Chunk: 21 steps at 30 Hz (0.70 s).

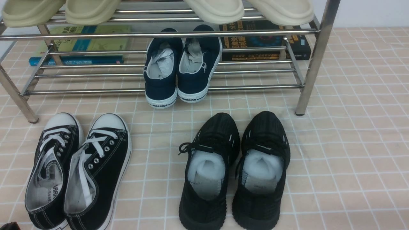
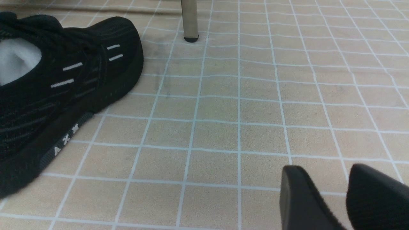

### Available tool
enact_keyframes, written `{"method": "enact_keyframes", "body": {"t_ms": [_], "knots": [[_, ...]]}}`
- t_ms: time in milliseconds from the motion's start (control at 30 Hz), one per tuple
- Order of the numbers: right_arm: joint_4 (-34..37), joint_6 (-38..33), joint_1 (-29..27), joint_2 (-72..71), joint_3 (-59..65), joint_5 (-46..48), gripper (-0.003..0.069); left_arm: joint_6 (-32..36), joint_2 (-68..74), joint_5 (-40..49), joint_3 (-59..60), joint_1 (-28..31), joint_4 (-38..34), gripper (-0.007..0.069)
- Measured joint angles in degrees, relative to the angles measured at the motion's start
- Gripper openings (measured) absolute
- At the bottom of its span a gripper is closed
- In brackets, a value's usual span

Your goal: Take the shoes off the shelf from the light coffee tablecloth by hand.

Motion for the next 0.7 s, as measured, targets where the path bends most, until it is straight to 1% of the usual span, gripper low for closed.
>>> {"method": "enact_keyframes", "body": {"t_ms": [700], "knots": [[0.0,-0.1,0.0,0.0,0.0,0.0,0.024,0.0,0.0,0.1,0.0,0.0,0.3,0.0072]]}}
